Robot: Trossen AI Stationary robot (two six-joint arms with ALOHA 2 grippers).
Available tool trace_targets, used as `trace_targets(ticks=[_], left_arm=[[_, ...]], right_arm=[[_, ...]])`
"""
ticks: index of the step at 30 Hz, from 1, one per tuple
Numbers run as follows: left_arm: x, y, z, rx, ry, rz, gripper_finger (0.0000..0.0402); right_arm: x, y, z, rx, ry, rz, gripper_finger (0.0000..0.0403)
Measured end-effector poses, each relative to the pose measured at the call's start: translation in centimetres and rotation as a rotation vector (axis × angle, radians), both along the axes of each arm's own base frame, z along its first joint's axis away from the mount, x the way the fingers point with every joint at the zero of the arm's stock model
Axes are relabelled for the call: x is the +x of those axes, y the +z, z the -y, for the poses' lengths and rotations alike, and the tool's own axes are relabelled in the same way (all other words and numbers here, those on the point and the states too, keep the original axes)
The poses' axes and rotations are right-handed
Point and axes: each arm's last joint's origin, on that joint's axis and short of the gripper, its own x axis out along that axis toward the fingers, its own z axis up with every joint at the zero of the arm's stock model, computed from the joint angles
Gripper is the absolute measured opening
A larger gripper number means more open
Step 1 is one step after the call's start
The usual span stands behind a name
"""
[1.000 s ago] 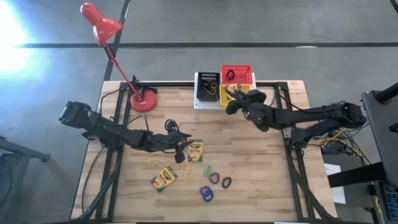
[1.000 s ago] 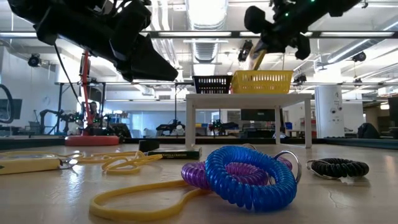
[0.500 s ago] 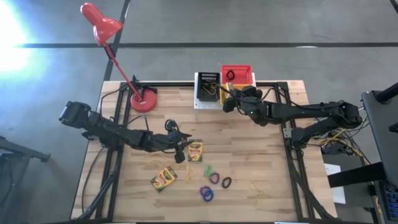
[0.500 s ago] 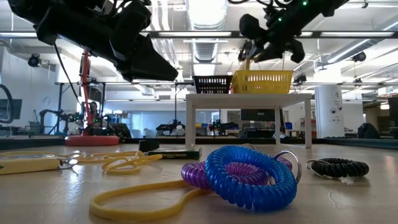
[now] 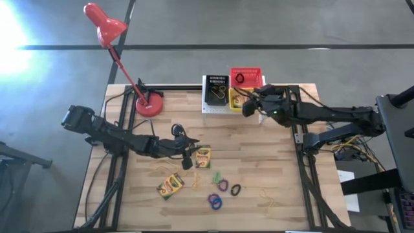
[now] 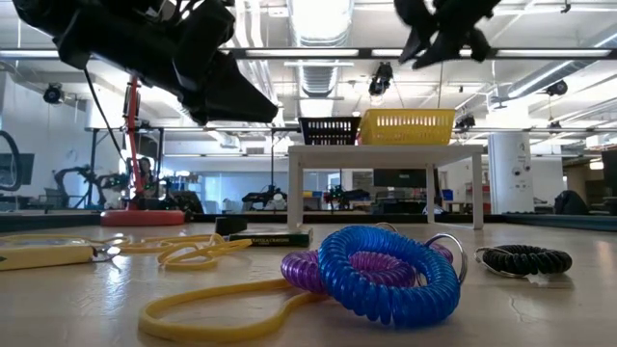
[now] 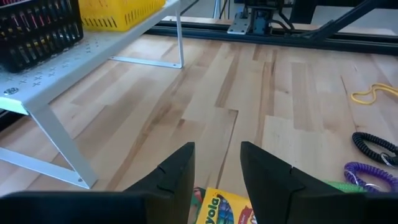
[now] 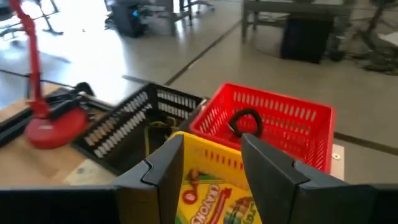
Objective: Pick & Place Office Desk Supplies
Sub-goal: Put the black spring keychain into the red bin on the shelf
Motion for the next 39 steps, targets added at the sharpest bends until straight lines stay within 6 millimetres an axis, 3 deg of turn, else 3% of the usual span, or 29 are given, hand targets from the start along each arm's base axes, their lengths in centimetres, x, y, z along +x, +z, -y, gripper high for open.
trace_targets(ticks=[5,8,12,16,20,25,30,34,39], left_arm=[[0.2,0.4,0.0,-0.006,-0.002,0.048,0.0131],[0.4,0.9,0.1,-0.001,-0.009,0.095,0.0131],[0.4,1.1,0.1,0.001,-0.015,0.113,0.0132],[0.3,1.0,0.3,-0.032,-0.008,0.106,0.0132],[0.3,0.9,0.6,-0.065,-0.033,0.104,0.0132],[0.3,0.9,0.7,-0.101,-0.024,0.117,0.0132],[0.3,1.0,0.7,-0.118,-0.019,0.128,0.0132],[0.3,1.0,0.7,-0.118,-0.019,0.129,0.0132],[0.3,1.0,0.7,-0.119,-0.019,0.13,0.0132]], right_arm=[[-0.2,2.3,-2.8,-0.002,0.27,-0.024,0.015],[0.6,1.6,-5.8,-0.002,0.475,-0.085,0.0144],[1.2,-1.4,-10.4,0.001,0.668,-0.199,0.0138],[1.6,-5.8,-14.7,0.071,0.87,-0.326,0.0139],[2.4,-9.6,-17.6,0.213,1.04,-0.413,0.0156],[4.2,-14.4,-19.7,0.417,1.241,-0.519,0.02],[5.7,-17.9,-20.8,0.36,1.355,-0.624,0.0234],[6.5,-19.1,-20.9,0.262,1.327,-0.675,0.0236],[6.6,-19.6,-20.9,0.226,1.339,-0.71,0.0207]])
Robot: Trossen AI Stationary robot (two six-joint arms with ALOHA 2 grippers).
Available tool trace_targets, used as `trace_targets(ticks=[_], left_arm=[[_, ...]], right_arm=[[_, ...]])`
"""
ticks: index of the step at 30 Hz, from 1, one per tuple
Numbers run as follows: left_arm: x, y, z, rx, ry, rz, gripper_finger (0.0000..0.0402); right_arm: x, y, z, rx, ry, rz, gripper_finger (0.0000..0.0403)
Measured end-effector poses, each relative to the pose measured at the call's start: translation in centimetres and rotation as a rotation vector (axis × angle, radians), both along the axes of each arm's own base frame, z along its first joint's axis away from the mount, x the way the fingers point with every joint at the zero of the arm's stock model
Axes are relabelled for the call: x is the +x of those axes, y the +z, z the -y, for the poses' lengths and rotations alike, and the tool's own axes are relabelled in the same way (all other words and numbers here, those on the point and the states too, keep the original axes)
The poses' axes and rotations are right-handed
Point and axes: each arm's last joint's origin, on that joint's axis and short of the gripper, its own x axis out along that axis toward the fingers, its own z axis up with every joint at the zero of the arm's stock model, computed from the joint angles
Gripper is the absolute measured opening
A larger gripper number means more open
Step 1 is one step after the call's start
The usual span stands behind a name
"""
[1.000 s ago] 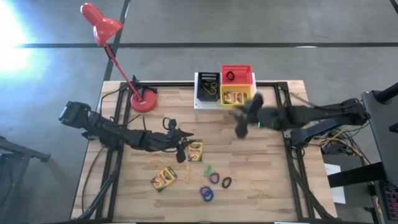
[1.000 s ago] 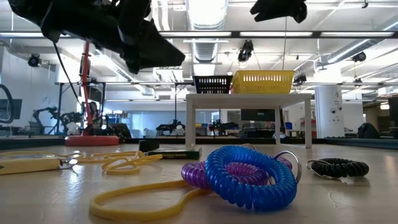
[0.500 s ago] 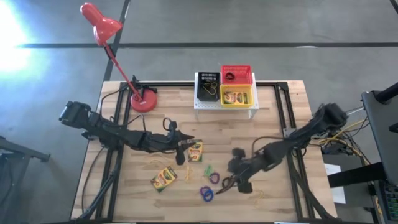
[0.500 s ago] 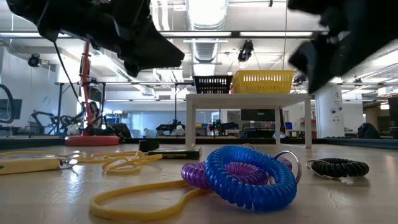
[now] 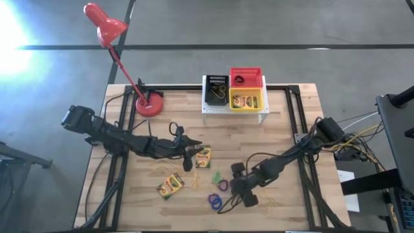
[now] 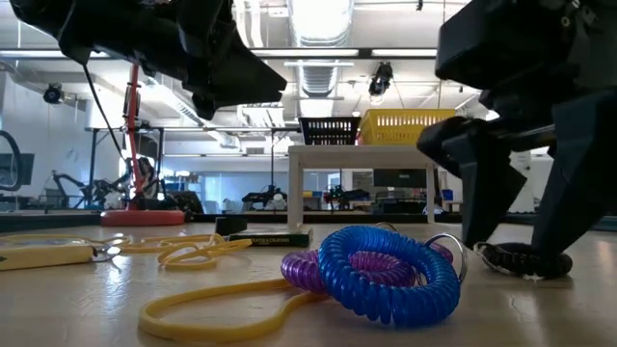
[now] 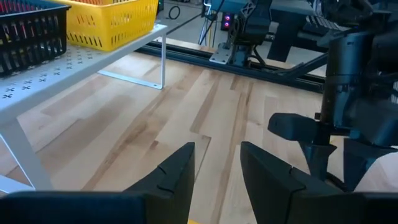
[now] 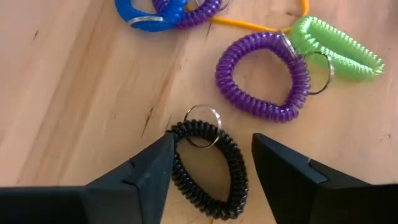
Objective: Pick & Place Office Desk Supplies
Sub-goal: Put the black spring keychain into the red bin on the shelf
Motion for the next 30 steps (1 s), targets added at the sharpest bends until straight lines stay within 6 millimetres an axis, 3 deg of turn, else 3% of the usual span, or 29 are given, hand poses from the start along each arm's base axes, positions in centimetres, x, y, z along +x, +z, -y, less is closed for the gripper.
trace_targets(ticks=[9,12,14,17,20,22,27,30], left_arm=[[0.0,0.0,0.0,-0.016,0.014,0.009,0.0132],[0.0,0.0,0.0,-0.016,0.015,0.008,0.0132],[0.0,0.0,0.0,-0.02,0.018,0.01,0.0132],[0.1,-0.1,0.0,-0.019,0.026,0.008,0.0132],[0.2,0.2,-0.2,-0.006,0.043,0.016,0.0132],[0.2,0.2,-0.5,0.023,0.058,0.018,0.0132],[0.3,0.4,-1.8,0.128,0.235,0.012,0.0132],[0.2,0.4,-3.1,0.192,0.377,-0.001,0.0132]], right_arm=[[-2.1,-0.8,1.2,-0.08,-0.017,-0.138,0.0092],[-3.2,-1.5,2.0,-0.081,-0.108,-0.143,0.0046],[-3.7,-1.6,2.6,-0.111,-0.249,-0.059,0.0023],[-3.5,-1.0,3.4,-0.179,-0.444,0.218,0.0019],[-3.2,2.0,4.4,-0.247,-0.667,0.55,0.0019],[-3.7,3.9,5.3,-0.339,-0.789,0.681,0.0019],[-5.5,9.5,8.0,-0.632,-1.028,0.842,0.0019],[-6.4,12.4,10.4,-0.641,-1.064,0.848,0.0019]])
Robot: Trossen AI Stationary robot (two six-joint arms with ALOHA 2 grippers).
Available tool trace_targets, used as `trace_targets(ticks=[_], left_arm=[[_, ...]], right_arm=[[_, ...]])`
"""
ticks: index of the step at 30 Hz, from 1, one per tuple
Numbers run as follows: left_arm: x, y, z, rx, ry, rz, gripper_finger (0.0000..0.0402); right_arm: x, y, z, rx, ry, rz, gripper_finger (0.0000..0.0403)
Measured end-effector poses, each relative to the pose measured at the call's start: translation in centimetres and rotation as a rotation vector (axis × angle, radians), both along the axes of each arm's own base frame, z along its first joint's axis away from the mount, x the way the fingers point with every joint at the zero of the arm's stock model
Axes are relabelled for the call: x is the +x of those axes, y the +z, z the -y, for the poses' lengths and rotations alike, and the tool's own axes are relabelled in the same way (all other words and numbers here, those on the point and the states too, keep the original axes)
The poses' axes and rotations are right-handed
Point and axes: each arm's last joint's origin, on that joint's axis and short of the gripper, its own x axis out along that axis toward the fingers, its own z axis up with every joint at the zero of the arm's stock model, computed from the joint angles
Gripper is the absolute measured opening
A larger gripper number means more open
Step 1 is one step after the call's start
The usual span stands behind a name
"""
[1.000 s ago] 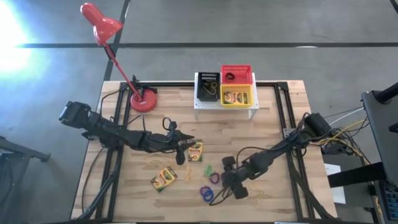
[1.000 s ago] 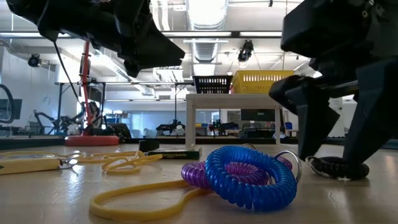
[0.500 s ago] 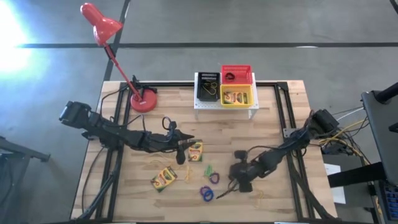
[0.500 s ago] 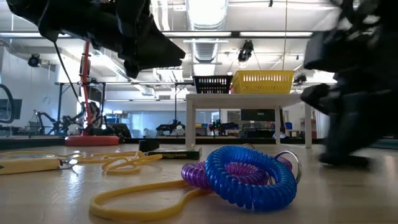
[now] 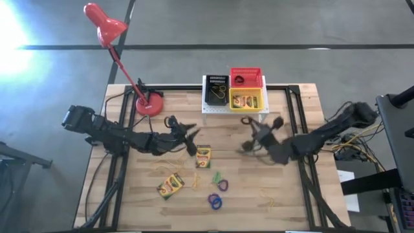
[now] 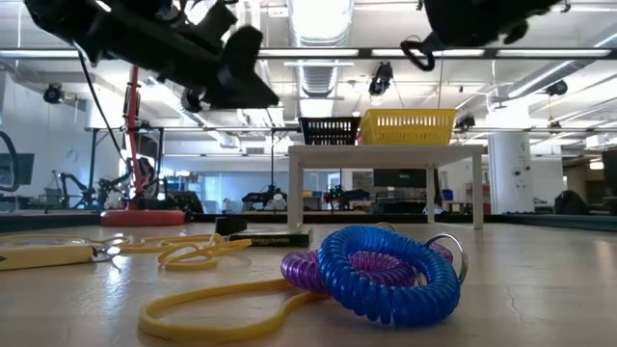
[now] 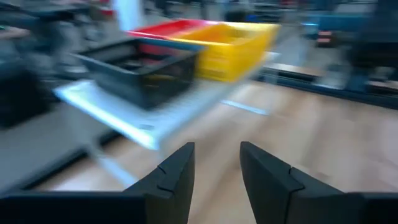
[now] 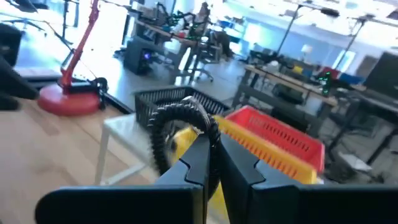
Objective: Pick & Place Office Desk Supplies
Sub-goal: Put the black spring keychain into the red bin on the shelf, then put the yellow rubber band into the black bin on the shelf
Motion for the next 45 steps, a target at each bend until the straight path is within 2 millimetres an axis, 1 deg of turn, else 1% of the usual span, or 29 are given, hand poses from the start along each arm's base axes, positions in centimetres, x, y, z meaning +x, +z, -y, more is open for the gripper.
trace_targets(ticks=[3,6,8,9,12,15,18,21,24,29,33,36,39,41,43,45], left_arm=[[0.0,0.0,-1.8,0.041,0.098,-0.022,0.0132],[0.0,0.0,-4.1,0.056,0.178,-0.037,0.0132],[-0.1,0.1,-5.8,0.055,0.241,-0.023,0.0132],[-0.2,0.2,-6.7,0.053,0.274,-0.012,0.0132],[-0.6,0.5,-9.3,0.05,0.362,0.02,0.0132],[-1.1,0.7,-11.6,0.033,0.385,0.05,0.0132],[-1.6,0.8,-13.3,-0.002,0.365,0.082,0.0132],[-1.8,1.1,-14.3,-0.01,0.347,0.118,0.0132],[-2.0,1.4,-14.7,0.018,0.347,0.122,0.0132],[-1.9,1.8,-14.7,0.101,0.312,0.082,0.0132],[-1.8,1.8,-14.7,0.105,0.265,0.078,0.0132],[-1.6,1.8,-14.4,0.097,0.199,0.082,0.0132],[-1.2,1.8,-13.8,0.086,0.104,0.09,0.0132],[-1.1,1.8,-13.3,0.054,0.04,0.108,0.0132],[-0.8,1.9,-12.7,0.013,-0.016,0.138,0.0132],[-0.4,1.8,-11.8,-0.022,-0.082,0.154,0.0132]], right_arm=[[-0.7,2.9,3.7,0.041,0.019,0.069,0.0019],[-1.1,4.2,8.3,0.076,0.126,0.089,0.0019],[-1.5,4.6,12.0,0.108,0.206,0.079,0.0019],[-1.8,5.0,14.0,0.127,0.219,0.086,0.0019],[-3.2,5.9,20.0,0.228,0.194,0.112,0.0019],[-4.6,6.4,25.2,0.37,0.179,0.073,0.0019],[-5.5,6.4,29.1,0.528,0.173,0.018,0.0019],[-5.3,6.2,31.6,0.654,0.22,-0.065,0.002],[-4.4,6.0,32.8,0.724,0.251,-0.179,0.002],[-3.3,5.8,34.1,0.82,0.27,-0.28,0.0026],[-2.9,5.9,34.5,0.873,0.266,-0.309,0.0055],[-2.6,6.7,34.3,0.88,0.27,-0.306,0.0081],[-2.7,7.6,33.3,0.885,0.276,-0.302,0.0097],[-2.7,8.2,32.1,0.893,0.281,-0.294,0.0102],[-2.4,8.9,30.1,0.887,0.317,-0.307,0.0103],[-1.8,9.7,27.7,0.841,0.384,-0.314,0.01]])
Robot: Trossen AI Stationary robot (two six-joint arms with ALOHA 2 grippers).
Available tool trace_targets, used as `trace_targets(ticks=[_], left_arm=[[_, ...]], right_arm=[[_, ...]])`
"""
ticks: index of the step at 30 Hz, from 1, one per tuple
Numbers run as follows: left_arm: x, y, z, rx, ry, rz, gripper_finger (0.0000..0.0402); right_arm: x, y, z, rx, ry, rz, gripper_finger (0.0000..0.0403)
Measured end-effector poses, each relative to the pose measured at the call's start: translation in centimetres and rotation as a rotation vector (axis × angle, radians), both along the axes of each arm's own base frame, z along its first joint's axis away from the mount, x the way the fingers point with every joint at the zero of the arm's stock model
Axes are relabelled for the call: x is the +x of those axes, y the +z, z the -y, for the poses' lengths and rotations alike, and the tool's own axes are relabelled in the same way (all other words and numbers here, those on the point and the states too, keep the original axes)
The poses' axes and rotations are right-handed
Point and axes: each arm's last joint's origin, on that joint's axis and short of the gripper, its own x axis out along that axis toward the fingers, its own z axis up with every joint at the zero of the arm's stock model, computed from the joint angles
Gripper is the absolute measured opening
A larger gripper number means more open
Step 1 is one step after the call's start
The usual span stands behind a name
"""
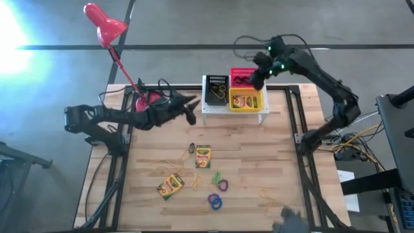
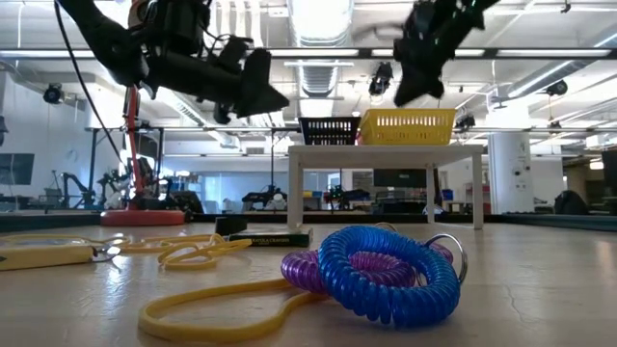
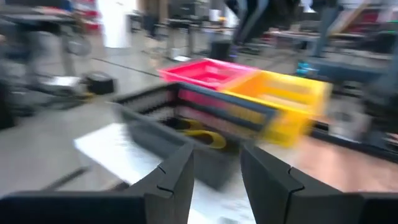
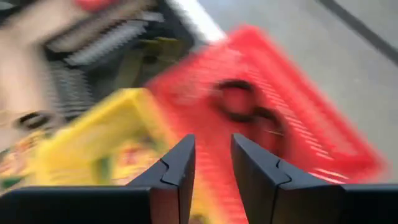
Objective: Pick & Place Office Desk Supplies
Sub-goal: Put the yellow rubber band into the black bin on the shelf
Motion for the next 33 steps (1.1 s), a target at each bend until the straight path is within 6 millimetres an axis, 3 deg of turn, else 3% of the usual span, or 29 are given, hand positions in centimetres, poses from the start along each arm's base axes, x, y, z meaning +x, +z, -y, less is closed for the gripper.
trace_targets(ticks=[3,7,13,18,21,25,30,33], left_arm=[[0.5,0.0,1.7,0.0,-0.089,-0.004,0.0132],[1.0,0.0,3.7,0.089,-0.171,-0.048,0.0132],[1.2,-0.1,5.1,0.116,-0.222,-0.062,0.0132],[1.2,-0.3,5.1,0.134,-0.223,-0.086,0.0132],[1.2,-0.2,5.1,0.134,-0.223,-0.085,0.0132],[1.2,-0.2,5.1,0.134,-0.223,-0.084,0.0132],[1.2,-0.2,5.1,0.134,-0.223,-0.086,0.0132],[1.2,-0.2,5.1,0.137,-0.224,-0.087,0.0132]], right_arm=[[1.5,0.5,-4.3,-0.052,0.123,0.075,0.0091],[3.1,-0.4,-10.9,-0.104,0.293,0.134,0.0078],[3.0,-4.5,-21.5,-0.072,0.457,0.047,0.0063],[1.3,-8.8,-28.4,0.232,0.405,-0.028,0.0059],[-0.3,-11.3,-31.2,0.449,0.209,-0.127,0.0066],[-2.4,-14.4,-33.6,0.634,-0.097,-0.253,0.0087],[-3.9,-17.3,-35.9,0.742,-0.237,-0.313,0.013],[-4.0,-18.4,-37.0,0.749,-0.204,-0.334,0.0153]])
